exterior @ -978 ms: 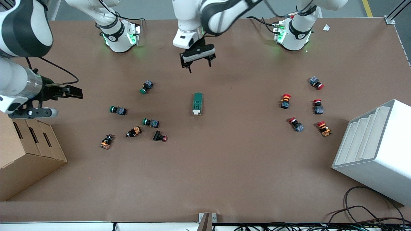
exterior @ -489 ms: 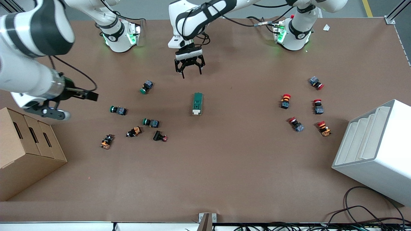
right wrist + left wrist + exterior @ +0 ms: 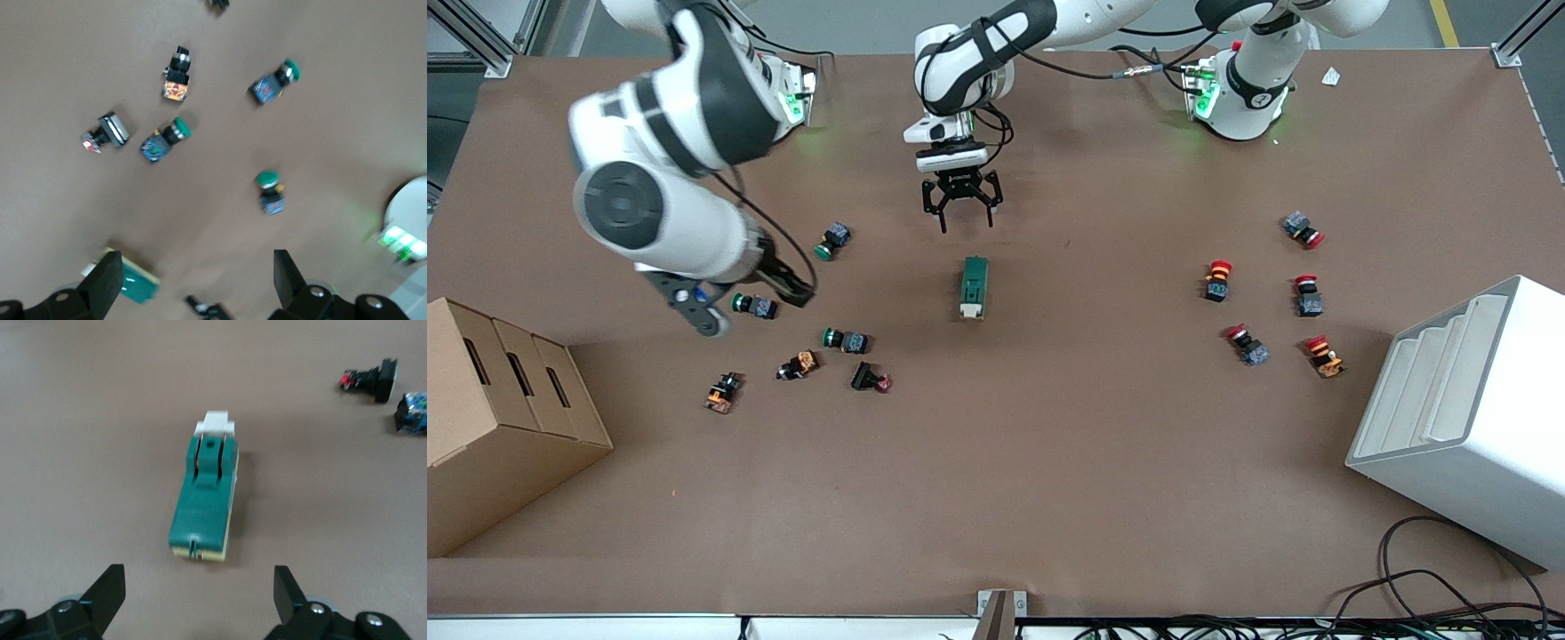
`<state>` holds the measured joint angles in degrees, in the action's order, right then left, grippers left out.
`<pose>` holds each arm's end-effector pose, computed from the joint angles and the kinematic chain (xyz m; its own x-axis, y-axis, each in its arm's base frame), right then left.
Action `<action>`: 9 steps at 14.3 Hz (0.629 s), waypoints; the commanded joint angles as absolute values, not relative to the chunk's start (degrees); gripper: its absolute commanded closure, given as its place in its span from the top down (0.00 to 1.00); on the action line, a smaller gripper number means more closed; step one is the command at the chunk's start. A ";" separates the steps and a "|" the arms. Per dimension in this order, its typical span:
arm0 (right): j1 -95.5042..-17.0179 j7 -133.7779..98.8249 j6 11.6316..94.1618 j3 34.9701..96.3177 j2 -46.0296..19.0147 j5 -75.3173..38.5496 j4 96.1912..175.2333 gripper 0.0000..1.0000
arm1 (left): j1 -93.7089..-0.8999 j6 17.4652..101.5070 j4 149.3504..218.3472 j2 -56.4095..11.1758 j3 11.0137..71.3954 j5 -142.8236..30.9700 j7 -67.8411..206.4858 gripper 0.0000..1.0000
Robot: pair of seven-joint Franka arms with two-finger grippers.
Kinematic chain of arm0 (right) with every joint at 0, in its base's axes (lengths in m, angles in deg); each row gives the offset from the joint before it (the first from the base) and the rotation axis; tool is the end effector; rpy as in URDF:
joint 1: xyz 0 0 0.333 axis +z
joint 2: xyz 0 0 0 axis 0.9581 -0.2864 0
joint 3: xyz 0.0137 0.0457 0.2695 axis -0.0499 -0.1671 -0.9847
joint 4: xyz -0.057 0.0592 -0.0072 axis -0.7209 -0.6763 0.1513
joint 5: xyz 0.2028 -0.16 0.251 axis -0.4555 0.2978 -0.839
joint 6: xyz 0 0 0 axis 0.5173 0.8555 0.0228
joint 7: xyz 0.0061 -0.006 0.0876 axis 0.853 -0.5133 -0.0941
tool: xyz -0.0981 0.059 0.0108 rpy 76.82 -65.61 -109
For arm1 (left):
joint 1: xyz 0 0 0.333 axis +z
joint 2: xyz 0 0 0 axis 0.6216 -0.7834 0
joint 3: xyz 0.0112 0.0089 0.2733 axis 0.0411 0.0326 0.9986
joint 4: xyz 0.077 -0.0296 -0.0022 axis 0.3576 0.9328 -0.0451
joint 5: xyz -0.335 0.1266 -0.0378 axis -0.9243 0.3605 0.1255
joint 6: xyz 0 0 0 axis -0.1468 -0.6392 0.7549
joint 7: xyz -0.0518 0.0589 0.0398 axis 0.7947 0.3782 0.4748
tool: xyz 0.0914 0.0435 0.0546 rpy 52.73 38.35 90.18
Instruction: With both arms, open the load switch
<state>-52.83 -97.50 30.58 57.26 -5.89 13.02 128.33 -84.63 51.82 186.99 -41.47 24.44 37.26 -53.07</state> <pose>0.5204 0.2348 0.4157 0.5857 -0.7933 -0.1661 -0.7648 -0.6088 0.2107 0.1818 -0.5589 0.1538 0.6722 -0.0230 0.7400 0.0532 -0.9954 -0.0793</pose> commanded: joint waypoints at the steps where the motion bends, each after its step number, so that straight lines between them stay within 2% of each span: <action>1: -50.69 -110.53 35.51 57.73 -11.03 9.95 127.40 1.00 | -84.66 51.48 188.37 -41.20 25.34 40.51 -54.74 0.99; 4: -46.31 -122.58 39.84 57.73 -18.49 9.85 124.68 1.00 | -84.58 51.40 190.56 -42.78 25.78 47.16 -58.86 0.99; 6: -42.87 -129.44 39.84 57.82 -25.78 10.03 118.46 1.00 | -85.53 51.40 191.19 -44.53 27.44 51.22 -62.72 0.99; 9: -40.15 -134.13 41.50 57.73 -30.55 8.63 115.35 1.00 | -87.82 50.08 190.93 -45.95 30.08 54.57 -66.43 0.99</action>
